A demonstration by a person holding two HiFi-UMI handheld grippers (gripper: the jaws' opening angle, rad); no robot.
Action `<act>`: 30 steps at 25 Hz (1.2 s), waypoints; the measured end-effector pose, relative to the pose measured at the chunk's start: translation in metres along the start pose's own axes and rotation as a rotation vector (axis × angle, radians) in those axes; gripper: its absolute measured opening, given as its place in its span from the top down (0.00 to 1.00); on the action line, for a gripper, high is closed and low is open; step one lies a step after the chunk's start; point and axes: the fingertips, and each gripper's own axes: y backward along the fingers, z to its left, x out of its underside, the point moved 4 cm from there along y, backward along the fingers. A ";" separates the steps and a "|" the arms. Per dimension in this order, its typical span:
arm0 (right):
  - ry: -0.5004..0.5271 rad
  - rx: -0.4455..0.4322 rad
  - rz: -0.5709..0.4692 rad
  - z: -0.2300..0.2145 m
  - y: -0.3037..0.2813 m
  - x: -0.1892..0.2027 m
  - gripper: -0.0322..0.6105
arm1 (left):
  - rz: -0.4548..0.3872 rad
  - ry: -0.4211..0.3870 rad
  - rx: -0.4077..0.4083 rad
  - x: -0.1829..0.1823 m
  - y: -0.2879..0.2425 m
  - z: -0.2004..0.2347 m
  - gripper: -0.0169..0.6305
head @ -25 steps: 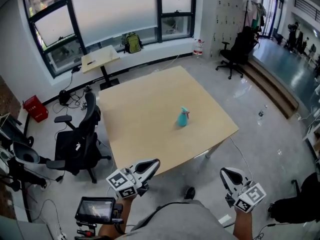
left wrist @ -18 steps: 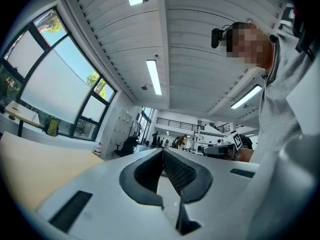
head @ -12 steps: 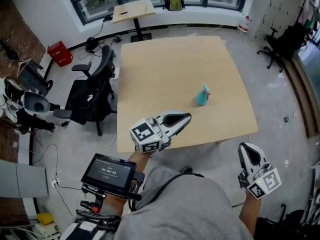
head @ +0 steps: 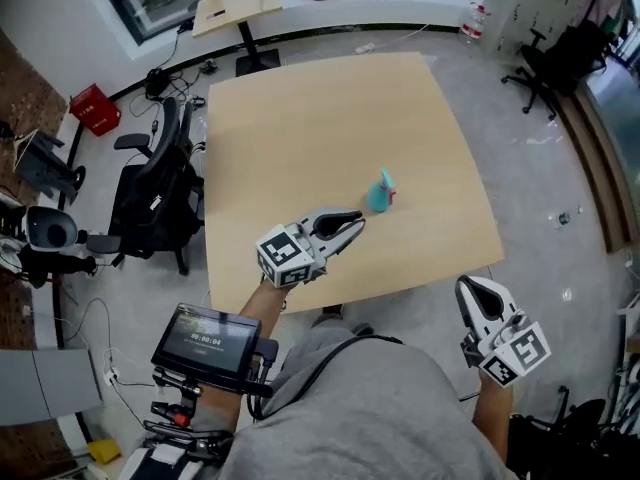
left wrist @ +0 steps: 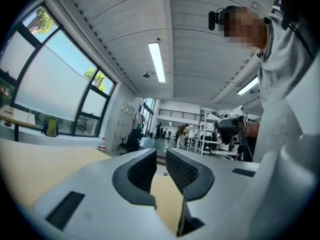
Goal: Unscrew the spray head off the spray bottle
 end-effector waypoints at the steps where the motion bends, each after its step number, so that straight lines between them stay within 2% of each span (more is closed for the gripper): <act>1: -0.002 0.007 0.002 -0.005 -0.007 -0.004 0.94 | 0.012 0.017 -0.017 0.011 -0.002 0.018 0.87; 2: -0.003 0.015 0.004 -0.010 -0.012 -0.009 0.94 | 0.030 0.034 -0.034 0.022 -0.005 0.035 0.77; 4: -0.004 0.042 0.012 -0.021 -0.019 -0.018 0.94 | 0.092 0.046 -0.062 0.048 -0.018 0.069 0.66; 5: -0.004 0.060 0.017 -0.028 -0.023 -0.021 0.94 | 0.138 0.035 -0.072 0.063 -0.026 0.085 0.59; 7: -0.011 0.094 0.028 -0.041 -0.033 -0.023 0.94 | 0.246 0.000 -0.072 0.099 -0.041 0.112 0.51; 10: -0.035 0.130 0.044 -0.057 -0.046 -0.024 0.94 | 0.359 -0.052 -0.032 0.143 -0.069 0.138 0.44; 15: -0.093 0.191 0.109 -0.081 -0.059 -0.014 0.94 | 0.436 -0.140 0.003 0.186 -0.133 0.160 0.35; 17: -0.114 0.207 0.128 -0.087 -0.066 -0.010 0.94 | 0.453 -0.191 0.005 0.199 -0.155 0.166 0.28; 22: -0.151 0.233 0.176 -0.087 -0.082 -0.006 0.94 | 0.503 -0.204 0.101 0.232 -0.184 0.163 0.26; 24: -0.154 0.228 0.181 -0.091 -0.088 -0.006 0.94 | 0.537 -0.208 0.105 0.238 -0.189 0.169 0.29; 25: -0.157 0.225 0.184 -0.092 -0.090 -0.006 0.94 | 0.548 -0.208 0.099 0.240 -0.191 0.171 0.36; 30: -0.159 0.186 0.188 -0.097 -0.104 -0.006 0.94 | 0.605 -0.254 0.109 0.225 -0.187 0.158 0.37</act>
